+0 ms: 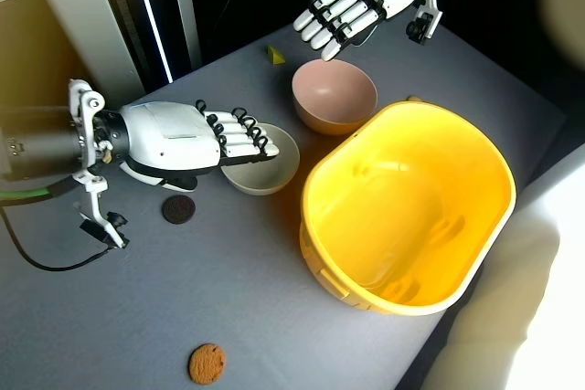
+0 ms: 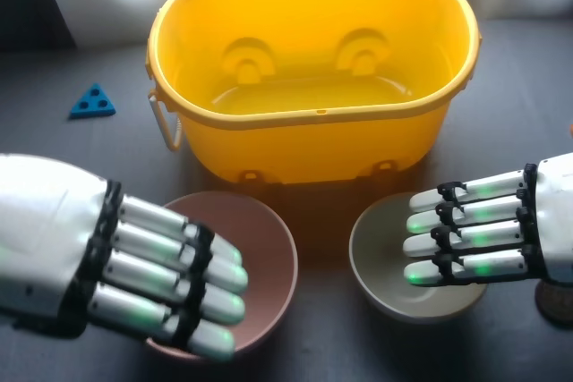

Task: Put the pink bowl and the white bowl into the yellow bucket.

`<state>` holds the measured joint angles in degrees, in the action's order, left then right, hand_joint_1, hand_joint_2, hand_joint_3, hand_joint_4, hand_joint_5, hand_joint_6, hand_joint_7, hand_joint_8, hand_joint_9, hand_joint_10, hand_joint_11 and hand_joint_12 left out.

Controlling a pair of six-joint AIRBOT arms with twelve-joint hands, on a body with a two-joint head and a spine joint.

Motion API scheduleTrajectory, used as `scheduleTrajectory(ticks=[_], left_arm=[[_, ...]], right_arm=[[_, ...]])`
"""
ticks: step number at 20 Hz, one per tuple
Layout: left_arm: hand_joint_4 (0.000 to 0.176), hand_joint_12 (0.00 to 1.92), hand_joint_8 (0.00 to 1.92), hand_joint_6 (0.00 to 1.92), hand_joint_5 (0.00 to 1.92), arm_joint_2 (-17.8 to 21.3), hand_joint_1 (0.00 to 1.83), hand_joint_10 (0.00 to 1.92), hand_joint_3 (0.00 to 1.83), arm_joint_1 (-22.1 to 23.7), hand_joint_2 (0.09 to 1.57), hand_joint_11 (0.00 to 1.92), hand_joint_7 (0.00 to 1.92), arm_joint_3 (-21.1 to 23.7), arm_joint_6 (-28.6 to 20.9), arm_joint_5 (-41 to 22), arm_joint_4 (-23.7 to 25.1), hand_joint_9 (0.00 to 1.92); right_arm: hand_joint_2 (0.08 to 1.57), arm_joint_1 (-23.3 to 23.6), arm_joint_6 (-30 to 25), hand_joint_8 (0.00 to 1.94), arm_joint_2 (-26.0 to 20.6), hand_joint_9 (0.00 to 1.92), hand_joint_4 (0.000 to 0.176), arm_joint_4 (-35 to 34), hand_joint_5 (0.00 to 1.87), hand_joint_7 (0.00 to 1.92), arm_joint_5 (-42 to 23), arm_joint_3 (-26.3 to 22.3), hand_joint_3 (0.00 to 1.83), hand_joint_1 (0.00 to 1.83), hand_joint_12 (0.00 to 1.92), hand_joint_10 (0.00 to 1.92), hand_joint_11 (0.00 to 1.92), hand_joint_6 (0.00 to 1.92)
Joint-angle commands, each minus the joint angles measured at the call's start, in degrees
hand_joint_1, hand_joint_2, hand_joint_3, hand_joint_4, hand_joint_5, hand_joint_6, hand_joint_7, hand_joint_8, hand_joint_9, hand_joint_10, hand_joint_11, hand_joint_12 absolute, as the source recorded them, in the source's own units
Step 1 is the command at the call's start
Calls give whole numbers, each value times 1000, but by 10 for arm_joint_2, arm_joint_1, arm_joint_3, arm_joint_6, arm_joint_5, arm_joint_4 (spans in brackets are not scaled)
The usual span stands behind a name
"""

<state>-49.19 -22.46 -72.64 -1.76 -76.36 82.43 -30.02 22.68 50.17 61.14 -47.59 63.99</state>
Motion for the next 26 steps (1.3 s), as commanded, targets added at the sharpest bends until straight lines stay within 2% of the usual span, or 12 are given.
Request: scheduleTrajectory(ticks=[1,4,6,12,15,19,20,21,24,26], left_arm=[[0,366,2,4,76,1,1446,2,6,0,1035,0,58,4,2,-38,-33,13],[0,324,0,1,78,-6,1428,0,1,-14,1037,0,61,3,8,-25,-20,12],[0,320,0,2,87,-12,1420,0,1,-20,1035,0,67,2,8,-14,-15,16],[0,335,0,2,81,-30,1448,1,2,-17,1049,0,42,0,7,34,1,6],[0,220,0,0,56,-37,1465,0,7,-5,1066,0,13,-9,-5,55,1,0],[0,320,1,2,71,-44,1442,0,4,4,1065,0,36,-23,-22,76,2,2],[0,320,0,0,63,-45,1433,0,5,4,1069,0,22,-25,-22,78,5,0],[0,326,3,3,69,-46,1442,0,4,4,1069,0,28,-27,-22,83,11,1],[0,349,0,1,55,-52,1442,0,12,-4,1094,0,19,-35,-22,92,22,0],[0,309,4,2,58,-56,1457,2,9,-8,1099,0,39,-41,-22,99,24,6]], right_arm=[[1063,1,1,0,0,0,0,-25,20,0,-42,5,0,1533,23,0,35,7],[1078,2,2,0,13,0,0,-25,21,0,-41,15,5,1518,33,0,31,6],[1080,2,8,0,19,0,0,-25,39,0,-41,19,0,1504,181,0,0,4],[1078,3,13,0,52,0,0,-25,40,0,-39,50,1,1508,217,0,0,2],[1081,4,31,0,69,0,0,-25,41,0,-35,55,1,1505,186,0,0,2],[1070,9,40,0,83,0,0,-26,44,0,-32,57,0,1559,194,0,0,4],[1078,10,41,0,85,0,0,-28,24,0,-32,58,1,1525,193,0,0,3],[1068,10,42,0,87,0,0,-30,46,0,-32,60,0,1542,277,0,0,8],[1080,10,42,0,95,0,0,-33,43,0,-32,68,2,1543,249,0,0,2],[1078,9,47,0,96,6,0,-33,50,0,-32,70,0,1549,315,2,0,5]])
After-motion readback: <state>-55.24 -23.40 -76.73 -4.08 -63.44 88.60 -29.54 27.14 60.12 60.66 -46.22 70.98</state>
